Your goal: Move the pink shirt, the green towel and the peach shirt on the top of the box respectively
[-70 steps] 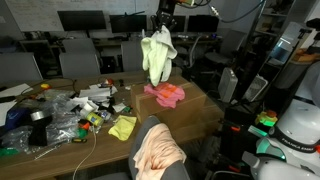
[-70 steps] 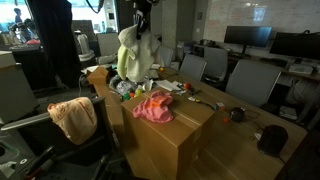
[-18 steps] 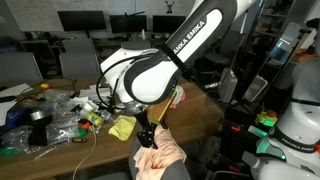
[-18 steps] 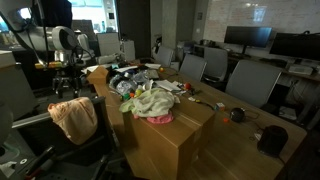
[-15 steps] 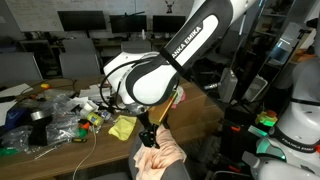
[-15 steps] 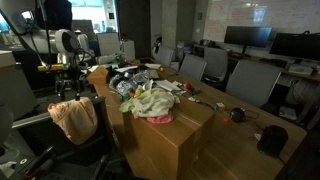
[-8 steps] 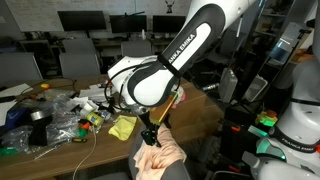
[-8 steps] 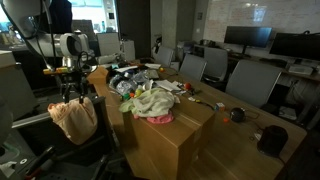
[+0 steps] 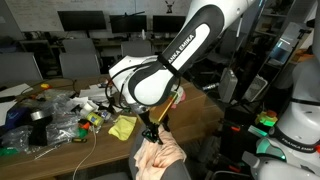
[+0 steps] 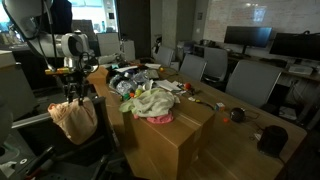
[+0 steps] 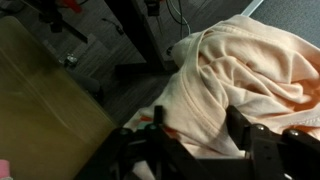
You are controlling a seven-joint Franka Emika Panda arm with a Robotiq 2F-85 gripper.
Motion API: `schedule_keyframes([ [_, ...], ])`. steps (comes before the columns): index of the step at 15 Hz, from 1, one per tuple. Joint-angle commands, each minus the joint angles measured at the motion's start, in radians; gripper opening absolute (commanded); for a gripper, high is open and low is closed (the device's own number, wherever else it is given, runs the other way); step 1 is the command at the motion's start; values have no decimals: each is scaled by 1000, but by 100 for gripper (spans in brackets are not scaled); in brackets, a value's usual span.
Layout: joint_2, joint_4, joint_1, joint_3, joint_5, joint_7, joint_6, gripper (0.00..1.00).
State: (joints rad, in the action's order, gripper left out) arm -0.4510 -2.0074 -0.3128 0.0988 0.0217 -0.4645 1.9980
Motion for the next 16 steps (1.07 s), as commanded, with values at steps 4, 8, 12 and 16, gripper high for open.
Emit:
schedule_keyframes([
  [4, 4, -5, 1, 1, 3, -19, 28, 14],
  [8, 36, -18, 3, 2, 0, -26, 30, 0],
  [12, 119, -41, 6, -2, 5, -47, 21, 2],
  [16, 241, -39, 33, 3, -9, -30, -68, 2],
])
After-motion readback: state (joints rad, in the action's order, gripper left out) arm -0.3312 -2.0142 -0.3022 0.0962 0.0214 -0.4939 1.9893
